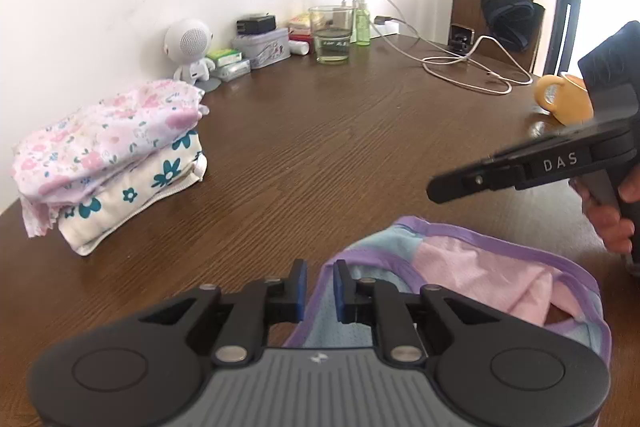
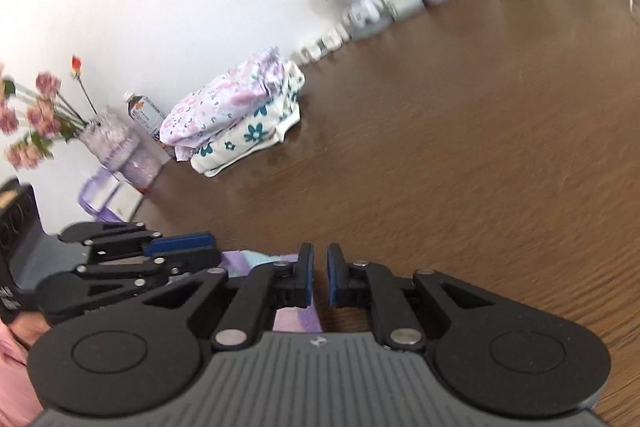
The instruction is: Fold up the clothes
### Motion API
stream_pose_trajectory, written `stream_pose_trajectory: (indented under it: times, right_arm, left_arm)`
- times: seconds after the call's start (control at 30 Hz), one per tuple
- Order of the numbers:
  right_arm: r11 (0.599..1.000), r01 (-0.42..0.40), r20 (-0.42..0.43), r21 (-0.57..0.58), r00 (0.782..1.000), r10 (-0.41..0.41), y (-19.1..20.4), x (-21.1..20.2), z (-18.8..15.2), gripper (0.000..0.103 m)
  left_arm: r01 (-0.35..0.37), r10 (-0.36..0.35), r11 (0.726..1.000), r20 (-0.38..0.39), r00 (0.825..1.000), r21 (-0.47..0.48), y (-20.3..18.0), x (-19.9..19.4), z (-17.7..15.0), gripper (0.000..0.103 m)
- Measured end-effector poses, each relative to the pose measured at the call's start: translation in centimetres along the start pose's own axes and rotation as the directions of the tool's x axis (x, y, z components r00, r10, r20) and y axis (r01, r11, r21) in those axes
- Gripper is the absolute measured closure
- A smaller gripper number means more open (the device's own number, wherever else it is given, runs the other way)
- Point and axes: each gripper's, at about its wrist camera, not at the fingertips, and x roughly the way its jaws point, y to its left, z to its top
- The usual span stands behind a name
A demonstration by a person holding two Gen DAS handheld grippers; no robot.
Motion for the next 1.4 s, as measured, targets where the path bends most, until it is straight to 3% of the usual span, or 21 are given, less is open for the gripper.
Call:
stream_pose_trajectory:
  times: [0.07,0.17,0.23,0.3,0.33,0.4,0.57,0.7,0.77,0.9,0.93,1.0,1.1,1.2,1.4]
  right_arm:
    - [0.992,0.006,0.012,-0.128,1.0,-0.005,2.1,-0.6,-0.1,0.092]
    - [0.948,0.009,-0.033,-0.317,0.999,-0.021,5.5,-0.1,-0.6,0.087]
    - [0.925,0.028,-0.079,-0.379,0.995,-0.063,6.8,1.5,-1.0,0.073]
    - [0.911,0.059,-0.106,-0.407,0.988,-0.112,7.2,3.0,-1.3,0.074]
    - [0.909,0.067,-0.114,-0.41,0.986,-0.124,7.2,3.4,-1.3,0.085]
    - [0.919,0.063,-0.107,-0.388,0.988,-0.113,7.0,3.3,-1.2,0.101]
    - [0.977,0.023,-0.072,-0.21,0.997,-0.039,5.1,2.2,1.2,0.101]
    - [0.986,0.064,-0.086,-0.154,0.993,-0.078,4.0,3.6,1.9,0.101]
    - [0.986,0.085,-0.091,-0.14,0.991,-0.098,3.7,4.4,1.9,0.099]
    - [0.993,0.085,-0.067,-0.077,0.994,-0.09,3.0,3.8,1.8,0.073]
    - [0.995,0.08,-0.049,-0.066,0.995,-0.084,2.9,3.0,1.8,0.073]
    - [0.995,0.074,-0.018,-0.062,0.997,-0.075,2.9,0.9,1.3,0.073]
    - [0.989,0.092,0.0,-0.118,0.996,-0.093,3.5,-2.2,-0.3,0.073]
    - [0.977,0.133,-0.021,-0.168,0.99,-0.139,4.0,-4.2,-2.5,0.073]
    - [0.982,0.153,-0.052,-0.107,0.986,-0.159,3.2,-5.7,-5.6,0.073]
  left_arm:
    - [0.003,-0.003,0.999,-0.003,1.0,0.034,-0.9,-0.9,-0.7,0.089]
    - [0.007,-0.006,0.999,-0.023,1.0,0.052,-1.8,-1.7,-1.8,0.089]
    - [-0.003,0.004,0.999,-0.032,0.999,0.04,-1.7,-2.2,-2.6,0.088]
    - [-0.022,0.023,1.0,-0.038,0.999,0.022,-1.4,-2.8,-3.6,0.088]
    - [-0.036,0.036,0.999,-0.037,0.999,0.004,-1.0,-3.0,-3.9,0.088]
    - [-0.065,0.064,0.997,-0.035,0.997,-0.034,0.0,-3.6,-4.7,0.088]
    - [-0.095,0.09,0.991,-0.056,0.994,-0.097,1.6,-3.6,-6.1,0.088]
    - [-0.102,0.096,0.986,-0.048,0.994,-0.132,2.3,-3.8,-6.8,0.084]
    - [-0.108,0.102,0.984,-0.044,0.994,-0.142,2.5,-3.9,-7.0,0.08]
    - [-0.112,0.106,0.979,-0.04,0.993,-0.169,3.0,-4.4,-7.3,0.077]
    - [-0.107,0.102,0.978,-0.034,0.994,-0.178,3.0,-4.7,-7.3,0.077]
    - [-0.076,0.075,0.979,-0.01,0.997,-0.19,3.0,-5.4,-7.0,0.077]
    - [0.023,-0.02,0.986,0.024,1.0,-0.166,1.6,-5.8,-5.4,0.077]
    - [0.131,-0.129,0.984,0.031,0.991,-0.122,-0.7,-5.4,-3.7,0.077]
    - [0.158,-0.161,0.983,-0.031,0.986,-0.095,-3.2,-3.0,-2.8,0.077]
